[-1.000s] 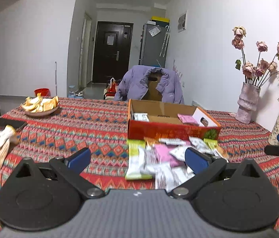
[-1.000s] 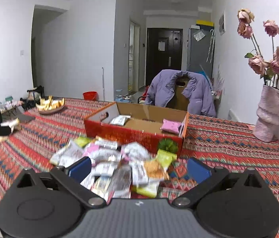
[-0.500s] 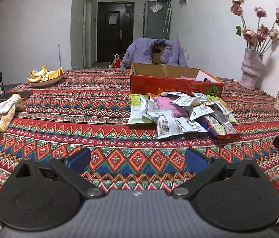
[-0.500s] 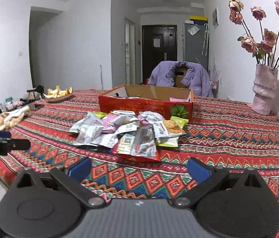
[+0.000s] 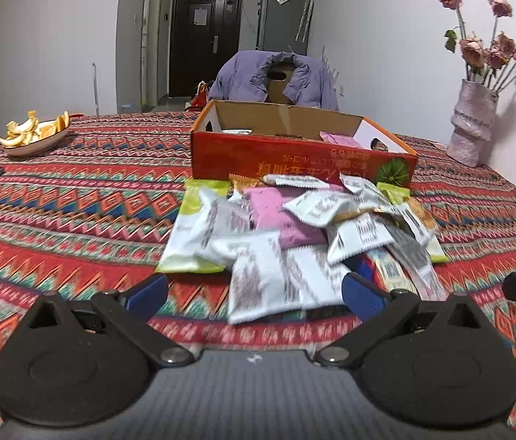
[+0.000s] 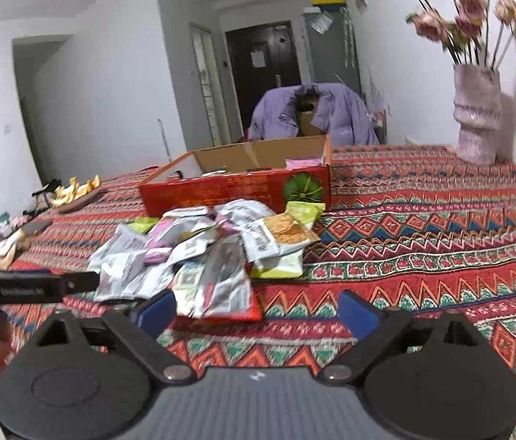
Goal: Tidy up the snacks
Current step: 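Grasp a white packet with the left tool while the right tool grasps a cracker-printed packet, then carry the white packet in the left tool into the box while the right tool carries the cracker packet, then open the left tool to release the white packet while the right tool releases the cracker packet, then lift both tools out of the box and move back toward the snack pile, then grasp a cracker-printed packet with the left tool while the right tool grasps a white packet, then carry the cracker packet in the left tool into the box while the right tool carries the white packet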
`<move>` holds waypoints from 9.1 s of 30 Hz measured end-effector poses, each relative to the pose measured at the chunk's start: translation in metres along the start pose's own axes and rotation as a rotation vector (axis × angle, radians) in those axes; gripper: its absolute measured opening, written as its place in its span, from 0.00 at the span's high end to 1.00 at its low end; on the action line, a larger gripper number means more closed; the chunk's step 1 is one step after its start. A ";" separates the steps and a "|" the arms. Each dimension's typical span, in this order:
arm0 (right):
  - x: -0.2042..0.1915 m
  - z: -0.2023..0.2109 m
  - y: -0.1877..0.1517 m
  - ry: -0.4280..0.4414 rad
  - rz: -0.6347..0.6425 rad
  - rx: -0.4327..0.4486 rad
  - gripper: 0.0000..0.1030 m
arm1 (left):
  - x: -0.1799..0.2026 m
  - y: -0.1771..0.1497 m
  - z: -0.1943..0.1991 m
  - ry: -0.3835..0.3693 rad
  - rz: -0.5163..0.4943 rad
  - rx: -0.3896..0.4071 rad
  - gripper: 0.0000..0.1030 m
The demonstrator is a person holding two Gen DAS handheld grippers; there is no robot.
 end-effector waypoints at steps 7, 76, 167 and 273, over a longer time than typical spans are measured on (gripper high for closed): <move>0.022 -0.062 0.020 0.049 -0.196 -0.050 0.17 | -0.004 0.011 -0.047 0.027 0.051 -0.056 0.15; 0.000 -0.258 0.230 0.175 -0.022 -0.156 0.51 | 0.011 0.252 -0.217 -0.124 -0.059 -0.063 0.60; -0.019 -0.030 0.019 -0.003 0.137 -0.019 0.00 | -0.022 0.034 0.004 0.007 -0.131 0.077 0.10; -0.003 -0.392 0.210 0.049 -0.188 -0.261 0.38 | -0.044 0.239 -0.309 -0.090 -0.030 -0.099 0.44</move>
Point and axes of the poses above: each gripper's, at about its wrist camera, not at the fingertips, and z roughly against the way its jaws point, x to its right, y to its top, the point moved 4 cm from there along -z, roughly the way its jaws point, and after that the axes turned 3 degrees about x, right-handed, at the moved point
